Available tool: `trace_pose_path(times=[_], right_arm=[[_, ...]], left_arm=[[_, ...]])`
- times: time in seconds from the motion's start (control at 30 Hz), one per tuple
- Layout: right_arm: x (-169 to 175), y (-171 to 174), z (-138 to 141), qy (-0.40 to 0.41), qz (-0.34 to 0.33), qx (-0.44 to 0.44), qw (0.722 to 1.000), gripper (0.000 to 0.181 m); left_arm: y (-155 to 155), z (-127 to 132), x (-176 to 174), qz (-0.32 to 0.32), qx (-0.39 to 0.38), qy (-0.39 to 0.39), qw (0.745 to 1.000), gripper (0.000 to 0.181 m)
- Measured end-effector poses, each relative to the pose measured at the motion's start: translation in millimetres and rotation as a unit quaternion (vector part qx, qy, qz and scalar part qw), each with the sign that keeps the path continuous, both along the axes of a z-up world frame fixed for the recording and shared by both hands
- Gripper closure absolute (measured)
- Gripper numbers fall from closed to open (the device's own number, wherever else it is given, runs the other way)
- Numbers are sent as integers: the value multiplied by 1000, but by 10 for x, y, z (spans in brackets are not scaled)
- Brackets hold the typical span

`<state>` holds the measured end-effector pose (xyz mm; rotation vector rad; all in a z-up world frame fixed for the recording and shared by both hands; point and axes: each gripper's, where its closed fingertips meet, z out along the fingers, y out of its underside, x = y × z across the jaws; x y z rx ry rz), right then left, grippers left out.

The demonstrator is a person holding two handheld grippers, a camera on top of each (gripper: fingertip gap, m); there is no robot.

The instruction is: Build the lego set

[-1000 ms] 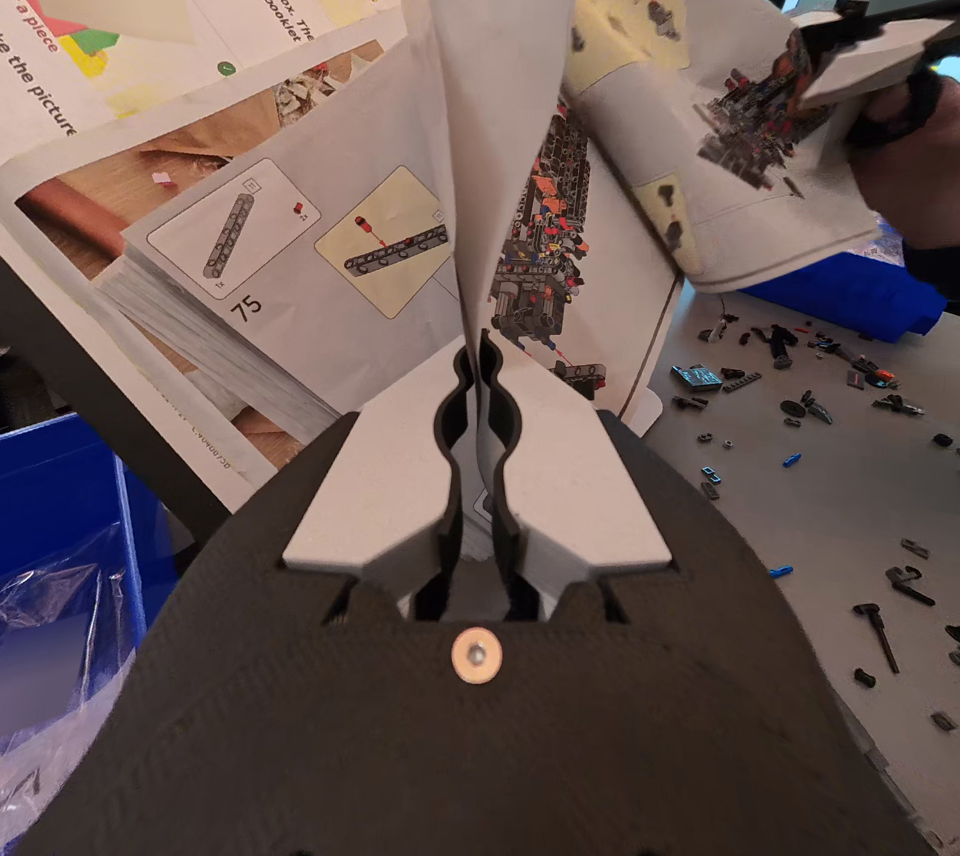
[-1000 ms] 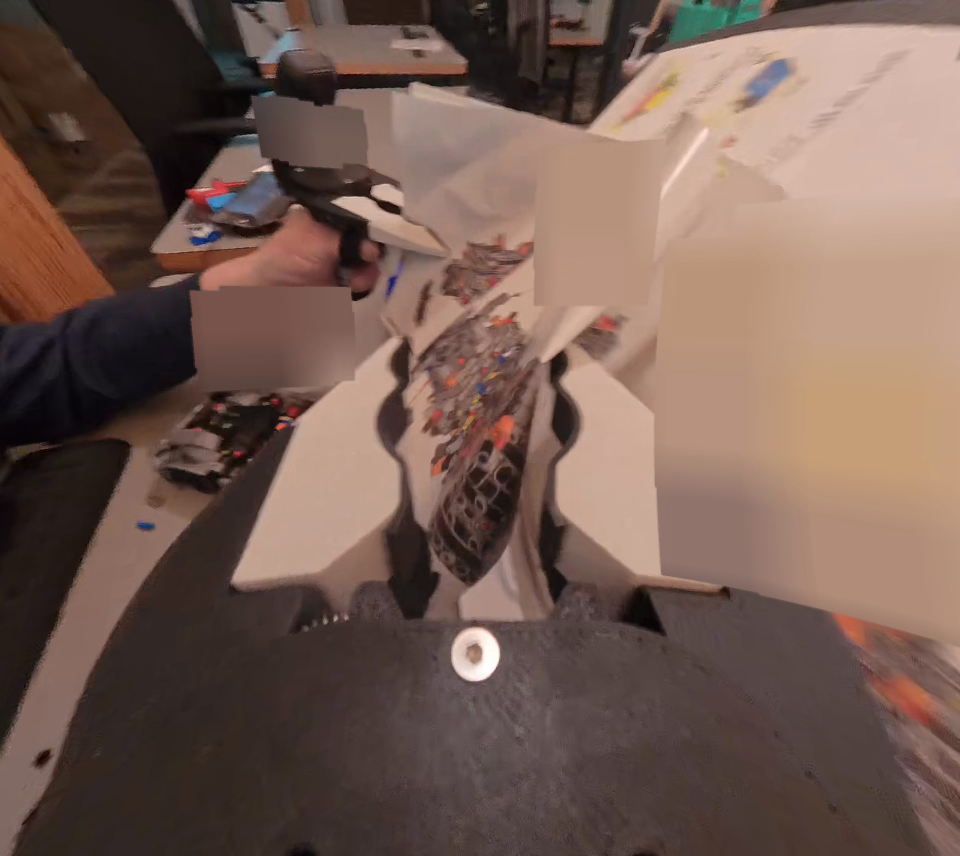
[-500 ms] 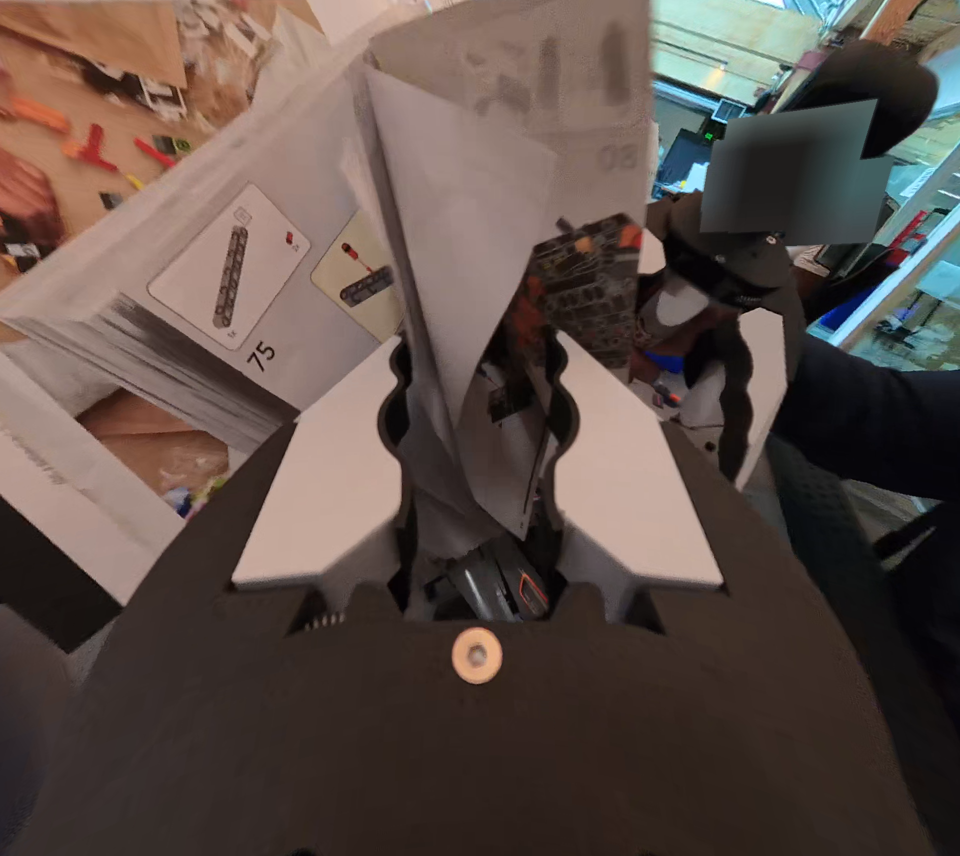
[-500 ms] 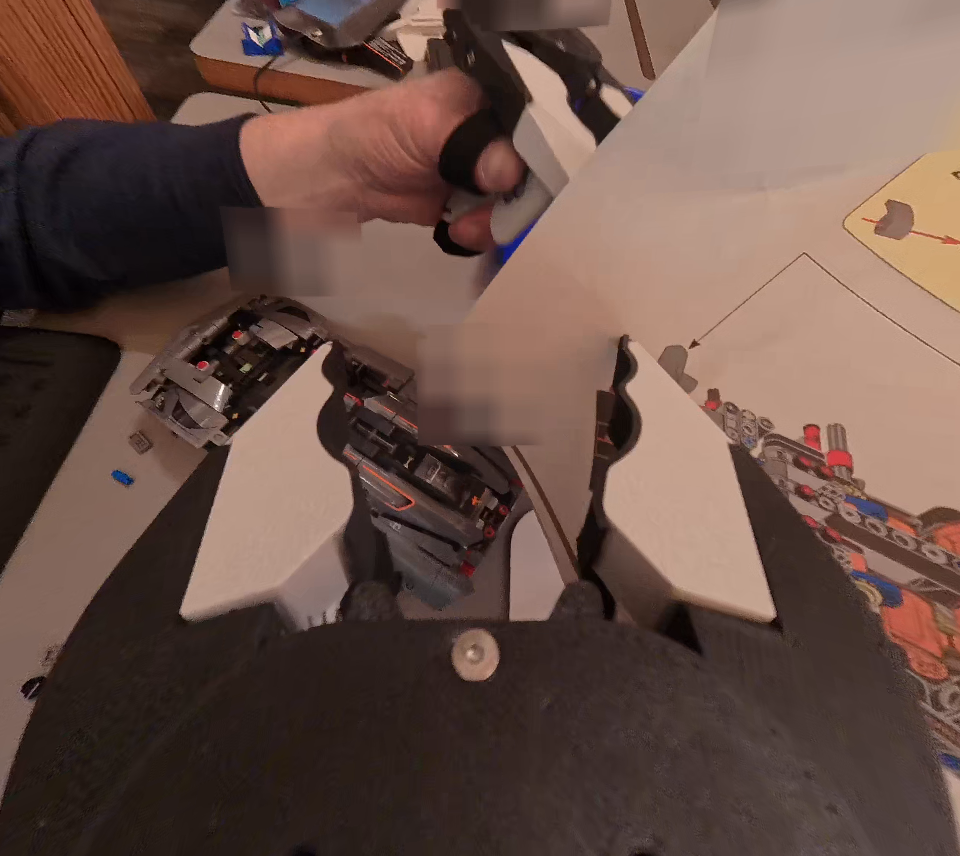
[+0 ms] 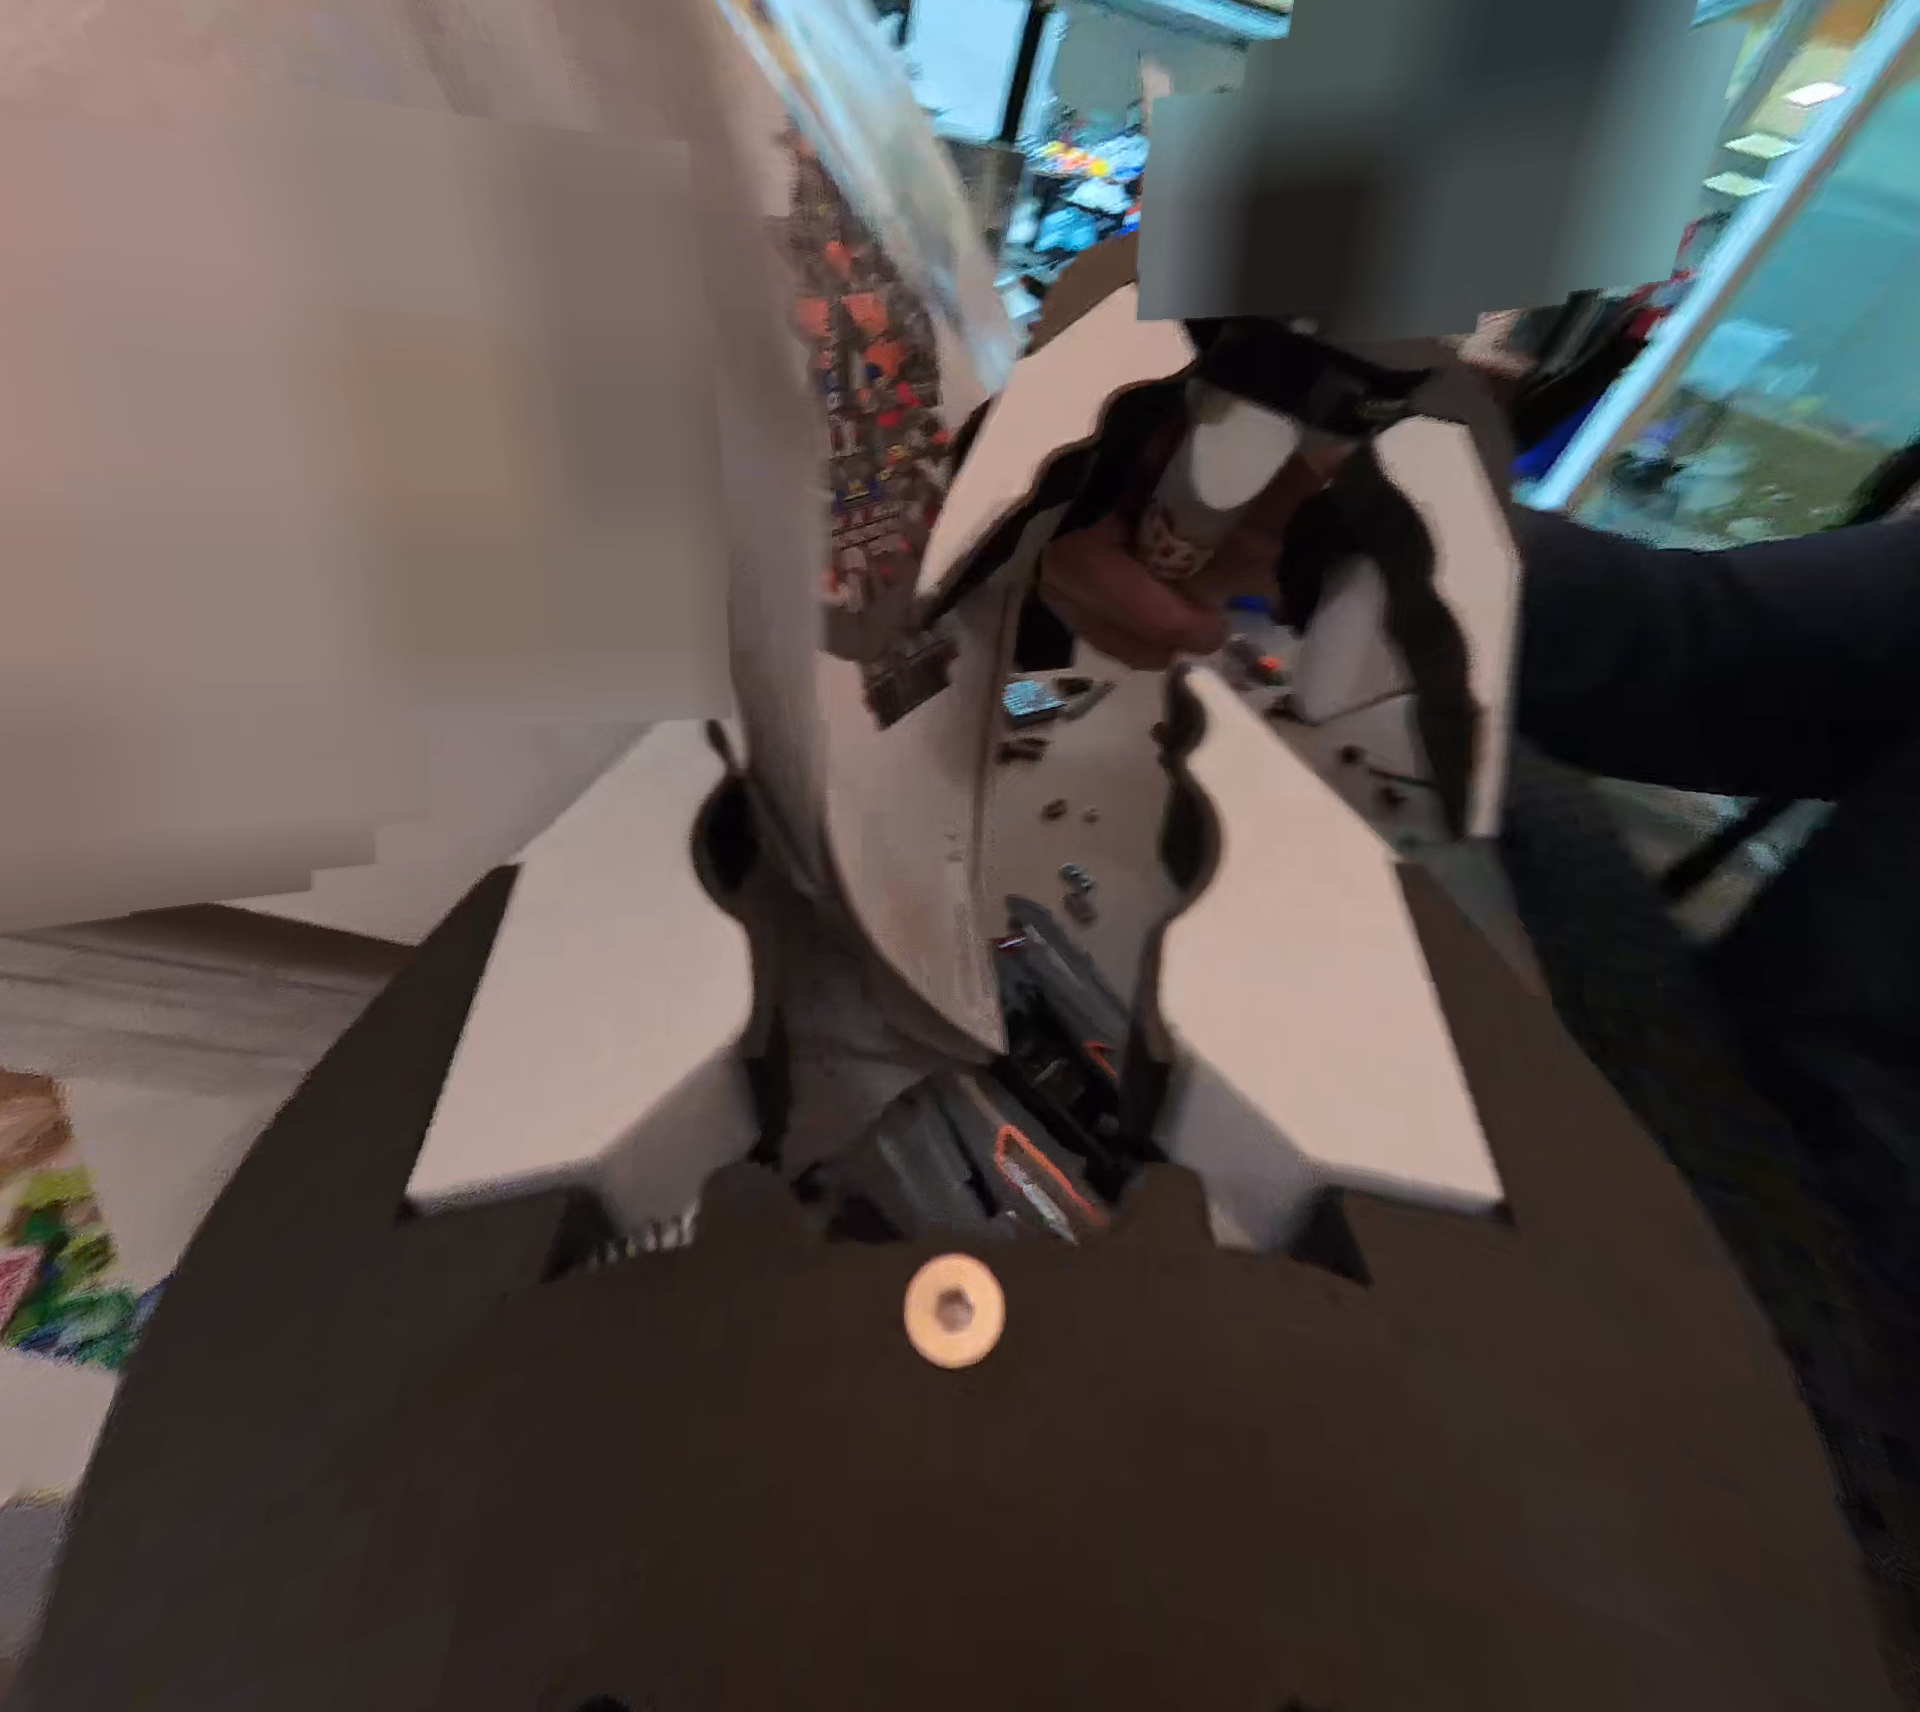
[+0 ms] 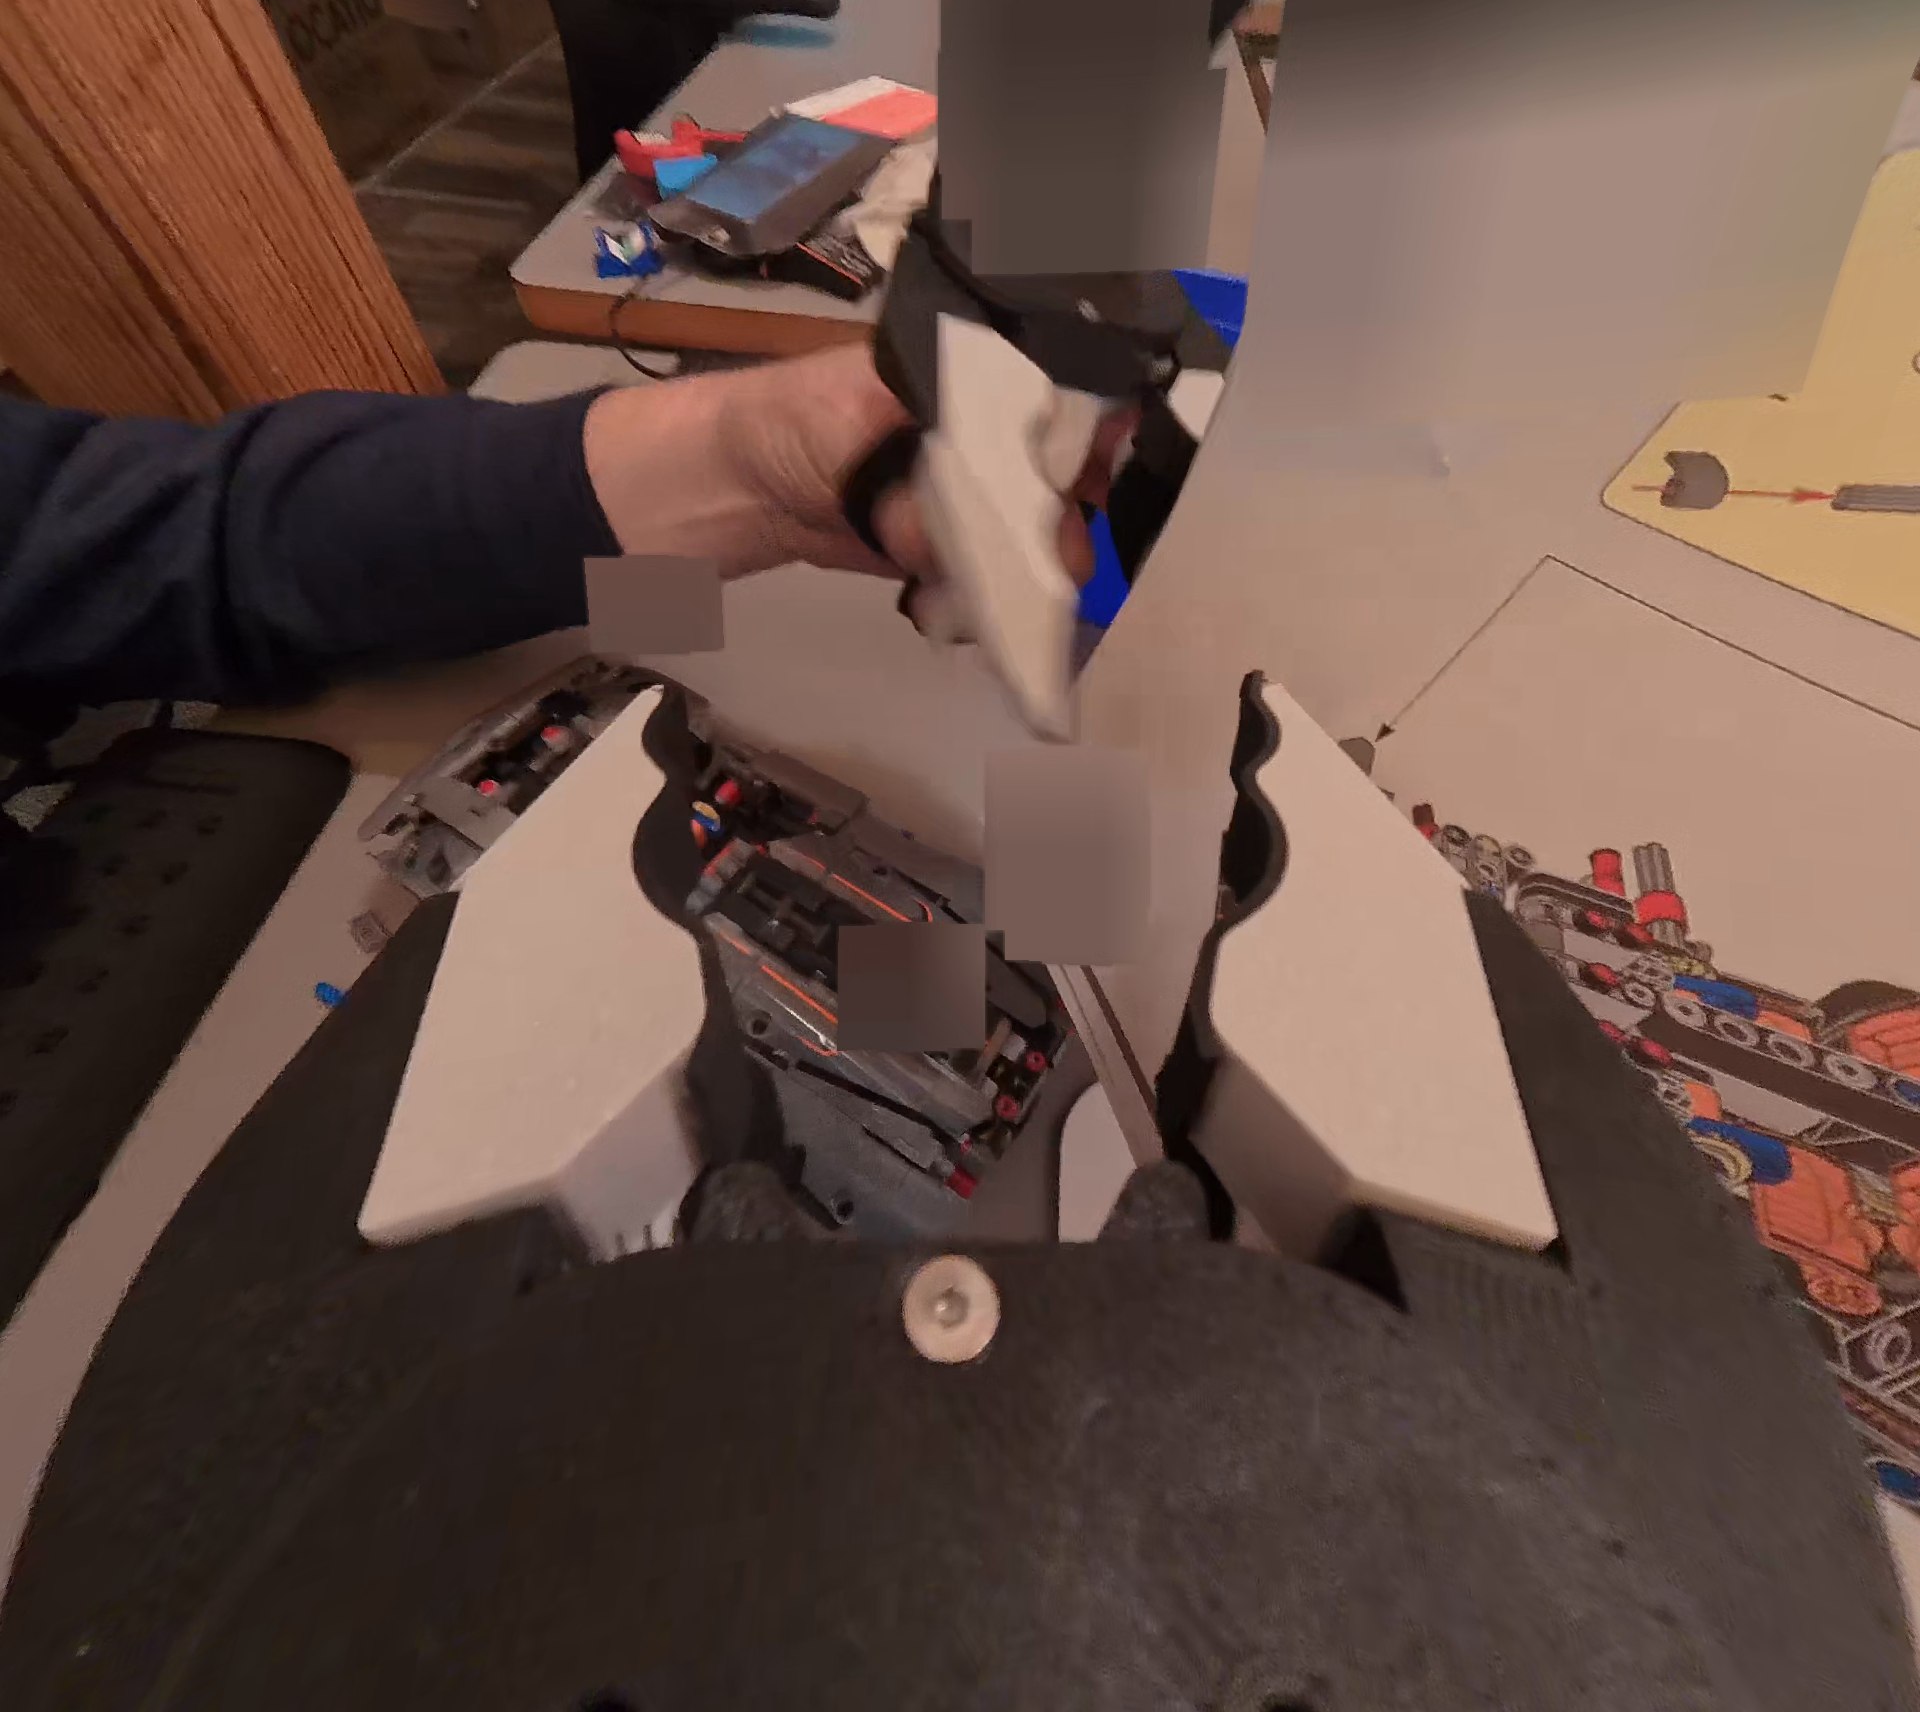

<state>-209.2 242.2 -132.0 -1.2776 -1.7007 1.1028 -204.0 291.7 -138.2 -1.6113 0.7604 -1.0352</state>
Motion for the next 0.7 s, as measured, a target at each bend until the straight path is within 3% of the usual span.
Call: trace_pose_path(times=[0.03, 0.17, 0.27, 0.4, 0.53, 0.7], right_arm=[[17, -29, 45, 9, 7, -6, 1000, 79], [268, 43, 280, 25, -7, -1, 1000, 78], [753, 739, 501, 16, -150, 85, 985, 71], [1711, 1822, 688, -27, -347, 204, 915, 53], [2250, 2366, 669, -30, -431, 202, 879, 45], [2264, 2414, 638, -33, -432, 210, 876, 48]], left_arm=[[88, -61, -23, 31, -9, 18, 999, 130], [212, -123, -27, 66, -15, 7, 998, 181], [257, -84, -140, 88, -11, -1, 996, 181], [291, 99, -372, 126, 7, -33, 991, 181], [302, 132, -438, 149, 25, -10, 988, 181], [309, 129, -431, 158, 31, 8, 987, 181]])
